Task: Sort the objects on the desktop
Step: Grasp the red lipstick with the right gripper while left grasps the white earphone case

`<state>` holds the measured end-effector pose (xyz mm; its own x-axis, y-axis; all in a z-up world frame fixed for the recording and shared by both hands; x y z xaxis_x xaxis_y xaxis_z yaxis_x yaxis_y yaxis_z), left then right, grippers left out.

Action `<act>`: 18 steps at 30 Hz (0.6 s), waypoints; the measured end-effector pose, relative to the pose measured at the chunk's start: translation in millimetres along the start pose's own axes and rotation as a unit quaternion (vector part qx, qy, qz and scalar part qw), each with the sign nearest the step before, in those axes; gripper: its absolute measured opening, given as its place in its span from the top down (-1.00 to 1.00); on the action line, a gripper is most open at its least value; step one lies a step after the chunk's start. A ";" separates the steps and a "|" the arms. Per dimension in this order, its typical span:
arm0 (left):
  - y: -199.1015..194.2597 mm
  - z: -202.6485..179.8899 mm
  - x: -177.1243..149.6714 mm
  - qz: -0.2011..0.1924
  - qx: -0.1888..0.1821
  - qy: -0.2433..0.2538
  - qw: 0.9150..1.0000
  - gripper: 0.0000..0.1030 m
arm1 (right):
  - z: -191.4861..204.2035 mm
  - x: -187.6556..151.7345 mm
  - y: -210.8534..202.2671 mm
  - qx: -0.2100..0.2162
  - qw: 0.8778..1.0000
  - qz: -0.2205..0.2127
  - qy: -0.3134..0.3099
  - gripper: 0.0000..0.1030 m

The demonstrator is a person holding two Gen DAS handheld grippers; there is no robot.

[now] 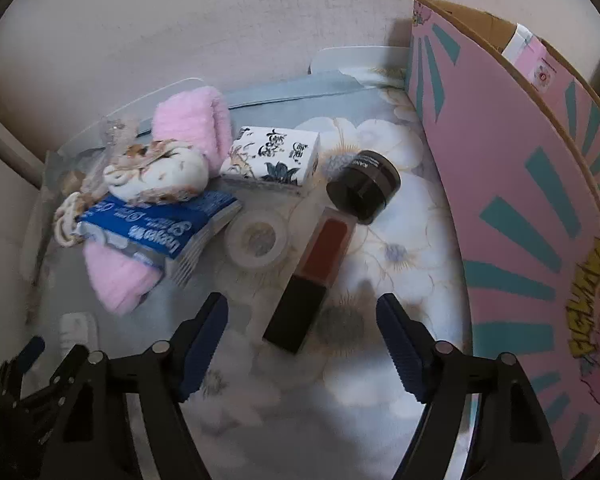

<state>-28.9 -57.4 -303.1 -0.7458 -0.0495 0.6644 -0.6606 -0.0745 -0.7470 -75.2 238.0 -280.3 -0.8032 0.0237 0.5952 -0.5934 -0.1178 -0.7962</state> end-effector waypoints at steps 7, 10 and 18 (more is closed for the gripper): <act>-6.7 -2.1 -3.9 -0.028 -0.001 -0.017 0.999 -0.87 | -4.9 -3.5 11.3 -0.011 1.000 -0.005 -0.002 -0.29; -4.7 -5.1 -9.1 -0.020 -0.001 -0.019 1.000 -0.87 | -5.1 -4.5 12.3 -0.013 1.000 -0.009 -0.012 -0.28; -4.1 -7.5 -13.3 -0.017 -0.002 -0.022 1.000 -0.48 | -14.5 1.1 13.5 -0.038 0.998 -0.027 -0.038 0.36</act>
<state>-17.0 -49.0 -309.0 -0.7183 -0.0911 0.6897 -0.6859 -0.0737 -0.7240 -84.9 250.9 -292.0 -0.7659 -0.0483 0.6411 -0.6397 -0.0420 -0.7675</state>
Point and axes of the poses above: each gripper's, at about its wrist camera, not at the fingertips, and y roughly the way its jaws point, z to its left, x to its top, the point moved 8 cm from there along y, roughly the way its jaws point, and after that the axes turned 14 degrees about -z, right-handed, at the moved point
